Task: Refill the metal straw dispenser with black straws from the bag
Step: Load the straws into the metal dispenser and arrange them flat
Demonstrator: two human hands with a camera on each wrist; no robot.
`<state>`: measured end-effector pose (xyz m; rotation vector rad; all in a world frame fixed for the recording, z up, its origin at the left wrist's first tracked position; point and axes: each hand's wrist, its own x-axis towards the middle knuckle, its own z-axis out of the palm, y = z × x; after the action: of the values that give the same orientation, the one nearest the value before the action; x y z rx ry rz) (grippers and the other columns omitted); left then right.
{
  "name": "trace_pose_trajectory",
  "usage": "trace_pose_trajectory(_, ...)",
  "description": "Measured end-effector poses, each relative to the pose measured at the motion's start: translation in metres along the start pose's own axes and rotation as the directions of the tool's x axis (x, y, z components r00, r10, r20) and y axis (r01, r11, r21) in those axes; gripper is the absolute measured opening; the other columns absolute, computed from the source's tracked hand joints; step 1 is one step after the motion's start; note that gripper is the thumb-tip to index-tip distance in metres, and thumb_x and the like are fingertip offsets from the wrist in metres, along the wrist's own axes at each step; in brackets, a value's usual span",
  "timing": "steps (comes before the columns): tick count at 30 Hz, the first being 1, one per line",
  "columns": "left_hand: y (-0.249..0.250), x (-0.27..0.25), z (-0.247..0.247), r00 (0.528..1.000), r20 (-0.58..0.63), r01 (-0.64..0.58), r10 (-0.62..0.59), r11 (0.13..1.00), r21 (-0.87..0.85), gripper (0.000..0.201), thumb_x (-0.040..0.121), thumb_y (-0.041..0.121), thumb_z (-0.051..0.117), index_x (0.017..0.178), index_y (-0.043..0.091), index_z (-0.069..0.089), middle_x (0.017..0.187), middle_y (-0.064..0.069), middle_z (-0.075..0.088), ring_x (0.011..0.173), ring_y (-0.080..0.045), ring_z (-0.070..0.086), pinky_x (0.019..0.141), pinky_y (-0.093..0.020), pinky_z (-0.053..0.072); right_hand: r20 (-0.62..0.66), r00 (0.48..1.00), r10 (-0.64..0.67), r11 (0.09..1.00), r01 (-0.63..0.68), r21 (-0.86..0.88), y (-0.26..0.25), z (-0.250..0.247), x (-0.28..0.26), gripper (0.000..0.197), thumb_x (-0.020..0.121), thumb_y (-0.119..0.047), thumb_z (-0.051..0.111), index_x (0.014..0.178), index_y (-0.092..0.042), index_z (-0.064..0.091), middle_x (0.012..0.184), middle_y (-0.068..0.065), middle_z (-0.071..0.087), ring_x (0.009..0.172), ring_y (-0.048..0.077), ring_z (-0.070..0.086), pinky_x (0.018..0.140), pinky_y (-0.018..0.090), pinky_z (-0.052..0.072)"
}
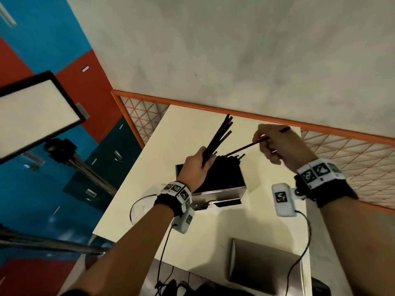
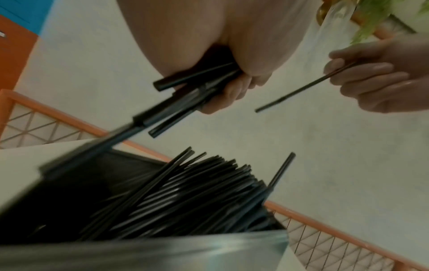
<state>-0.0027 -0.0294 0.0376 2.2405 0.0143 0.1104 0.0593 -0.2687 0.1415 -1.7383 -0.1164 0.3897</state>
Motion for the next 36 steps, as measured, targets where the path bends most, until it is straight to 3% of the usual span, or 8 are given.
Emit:
trace_pose_trajectory(8, -0.015, 0.023, 0.036, 0.999, 0.032, -0.027, 0.028, 0.999, -0.031, 0.018, 0.103, 0.028, 0.057, 0.098, 0.011, 0.051, 0.074, 0.003, 0.059, 0.063, -0.011, 0.055, 0.06, -0.028, 0.036, 0.074, 0.936, 0.345, 0.937, -0.339, -0.082, 0.06, 0.069, 0.025, 0.015, 0.093, -0.016, 0.061, 0.092, -0.001, 0.064, 0.063, 0.017, 0.063, 0.043, 0.021, 0.044, 0.044, 0.026, 0.042)
trace_pose_trajectory(13, -0.056, 0.007, 0.054, 0.995, 0.1, 0.003, -0.006, 1.0, 0.031, 0.031, 0.1, 0.041, 0.058, 0.117, 0.015, 0.059, 0.107, -0.003, 0.067, 0.099, -0.019, 0.063, 0.087, -0.036, 0.05, 0.059, 0.963, 0.263, 0.949, -0.247, -0.194, 0.072, 0.06, 0.028, 0.012, 0.084, -0.012, 0.066, 0.089, -0.001, 0.065, 0.074, 0.015, 0.072, 0.044, 0.024, 0.05, 0.043, 0.027, 0.043)
trace_pose_trajectory(18, -0.077, 0.002, 0.06, 0.99, 0.142, -0.017, -0.009, 0.983, 0.183, 0.039, 0.099, 0.047, 0.056, 0.117, 0.012, 0.057, 0.11, -0.006, 0.06, 0.104, -0.023, 0.055, 0.092, -0.038, 0.047, 0.073, 0.98, 0.183, 0.934, -0.15, -0.324, 0.075, 0.048, 0.033, 0.017, 0.081, -0.022, 0.065, 0.09, -0.009, 0.066, 0.084, 0.015, 0.071, 0.052, 0.021, 0.054, 0.045, 0.028, 0.04)
trace_pose_trajectory(22, -0.084, 0.001, 0.058, 0.981, 0.194, -0.046, -0.006, 0.964, 0.264, 0.047, 0.099, 0.051, 0.054, 0.125, 0.012, 0.055, 0.115, -0.006, 0.057, 0.107, -0.024, 0.054, 0.093, -0.037, 0.047, 0.069, 0.99, 0.126, 0.904, -0.086, -0.419, 0.085, 0.037, 0.041, 0.045, 0.073, -0.031, 0.056, 0.118, -0.025, 0.062, 0.106, -0.001, 0.066, 0.09, 0.016, 0.063, 0.071, 0.028, 0.047)
trace_pose_trajectory(24, -0.085, -0.001, 0.057, 0.98, 0.2, -0.052, 0.0, 0.966, 0.254, 0.05, 0.099, 0.051, 0.054, 0.129, 0.011, 0.054, 0.119, -0.007, 0.056, 0.109, -0.023, 0.053, 0.094, -0.035, 0.045, 0.015, 0.996, 0.088, 0.979, -0.084, -0.186, 0.091, 0.039, 0.042, 0.057, 0.07, -0.029, 0.053, 0.126, -0.025, 0.059, 0.116, -0.002, 0.062, 0.099, 0.016, 0.059, 0.078, 0.023, 0.044)
trace_pose_trajectory(27, -0.084, -0.003, 0.057, 0.981, 0.191, -0.066, 0.02, 0.969, 0.237, 0.048, 0.098, 0.049, 0.057, 0.127, 0.01, 0.055, 0.12, -0.007, 0.055, 0.109, -0.022, 0.052, 0.096, -0.034, 0.045, -0.121, 0.992, 0.046, 0.996, -0.036, 0.083, 0.101, 0.055, 0.039, 0.041, 0.087, -0.028, 0.059, 0.128, -0.025, 0.06, 0.128, -0.008, 0.059, 0.115, 0.009, 0.055, 0.09, 0.02, 0.039)
trace_pose_trajectory(30, -0.084, -0.004, 0.057, 0.983, 0.185, -0.055, 0.014, 0.975, 0.217, 0.047, 0.096, 0.048, 0.061, 0.124, 0.011, 0.057, 0.118, -0.005, 0.054, 0.108, -0.021, 0.052, 0.096, -0.035, 0.046, -0.233, 0.972, -0.023, 0.994, -0.002, -0.107, 0.112, 0.08, 0.037, 0.039, 0.099, -0.036, 0.051, 0.135, -0.021, 0.056, 0.142, -0.007, 0.05, 0.13, 0.01, 0.045, 0.107, 0.024, 0.03)
trace_pose_trajectory(36, -0.079, -0.011, 0.048, 0.994, 0.09, -0.082, 0.067, 0.981, 0.174, 0.048, 0.093, 0.044, 0.067, 0.127, 0.012, 0.055, 0.123, -0.003, 0.05, 0.114, -0.02, 0.05, 0.102, -0.036, 0.045, -0.092, 0.986, -0.138, 0.941, 0.102, -0.322, 0.131, 0.106, 0.04, 0.04, 0.101, -0.036, 0.048, 0.137, -0.019, 0.055, 0.146, -0.008, 0.046, 0.134, 0.007, 0.04, 0.111, 0.019, 0.025)
